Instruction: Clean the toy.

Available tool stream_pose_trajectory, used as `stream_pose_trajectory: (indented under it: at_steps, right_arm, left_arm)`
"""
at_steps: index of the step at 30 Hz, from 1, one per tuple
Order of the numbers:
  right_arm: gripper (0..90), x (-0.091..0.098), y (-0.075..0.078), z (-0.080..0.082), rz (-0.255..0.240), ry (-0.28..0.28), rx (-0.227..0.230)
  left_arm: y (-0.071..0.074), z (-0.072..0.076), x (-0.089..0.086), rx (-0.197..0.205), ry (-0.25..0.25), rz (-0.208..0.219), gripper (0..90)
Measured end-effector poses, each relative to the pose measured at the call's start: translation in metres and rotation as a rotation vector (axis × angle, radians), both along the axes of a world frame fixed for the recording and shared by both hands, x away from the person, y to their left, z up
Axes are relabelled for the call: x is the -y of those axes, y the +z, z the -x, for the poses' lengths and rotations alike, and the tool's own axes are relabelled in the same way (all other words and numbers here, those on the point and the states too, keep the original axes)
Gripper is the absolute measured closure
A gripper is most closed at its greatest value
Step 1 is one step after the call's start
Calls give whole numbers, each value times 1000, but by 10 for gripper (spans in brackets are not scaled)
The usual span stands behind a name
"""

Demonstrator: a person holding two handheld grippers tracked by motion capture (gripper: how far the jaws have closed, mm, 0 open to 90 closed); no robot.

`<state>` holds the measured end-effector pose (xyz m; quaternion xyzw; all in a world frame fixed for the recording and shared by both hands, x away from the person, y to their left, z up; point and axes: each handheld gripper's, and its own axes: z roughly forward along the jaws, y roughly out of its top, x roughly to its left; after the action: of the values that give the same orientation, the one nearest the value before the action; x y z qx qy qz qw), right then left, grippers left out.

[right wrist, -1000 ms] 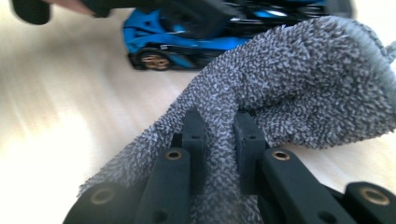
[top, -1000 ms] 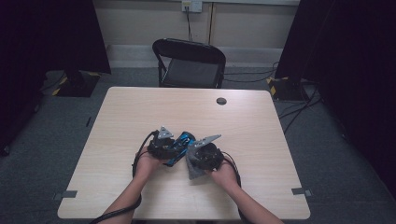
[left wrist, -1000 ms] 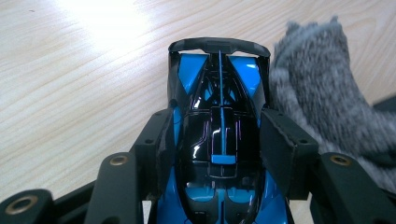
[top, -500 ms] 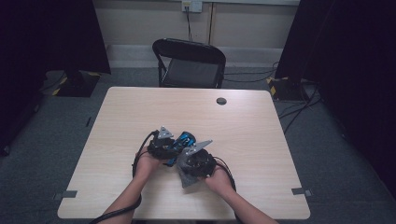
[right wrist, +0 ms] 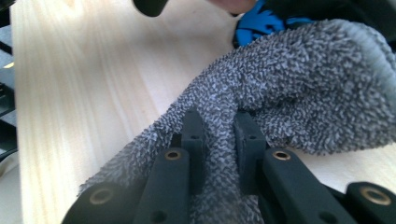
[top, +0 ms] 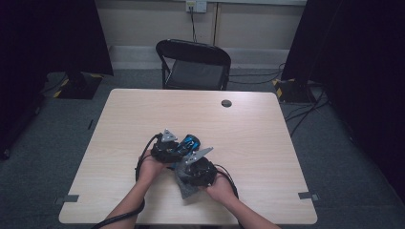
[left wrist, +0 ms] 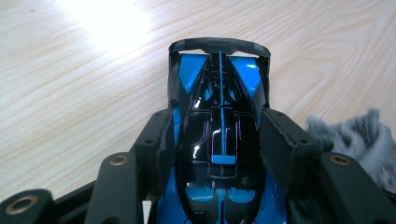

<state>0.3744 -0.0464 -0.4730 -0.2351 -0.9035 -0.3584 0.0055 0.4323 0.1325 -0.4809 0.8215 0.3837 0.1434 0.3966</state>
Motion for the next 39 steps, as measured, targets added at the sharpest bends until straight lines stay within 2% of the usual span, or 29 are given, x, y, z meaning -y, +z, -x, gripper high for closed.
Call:
stream_pose_trajectory:
  at_steps: [6,10,17,22,27,30,31,32,39]
  right_arm:
    - [778,-3,2,8,-5,43,-8]
    - [779,-1,5,14,3,68,3]
    - [779,11,15,16,-11,55,14]
    - [779,27,24,9,-12,20,28]
    - [779,45,33,0,23,-26,68]
    - [779,58,39,-9,16,-69,74]
    - [781,65,42,-15,2,-101,81]
    - [781,65,42,-15,2,-101,81]
    - [784,83,46,-35,-4,-218,123]
  left_arm:
    - [0,0,0,0,-2,-3,466]
    - [0,0,0,1,-2,-3,466]
    - [0,1,0,-1,1,-1,465]
    - [0,1,0,0,4,1,466]
    - [0,1,0,1,5,2,466]
    - [0,1,0,-1,6,5,466]
    - [0,1,0,0,4,2,465]
    - [0,1,0,-1,6,4,465]
    - [0,1,0,-1,6,3,465]
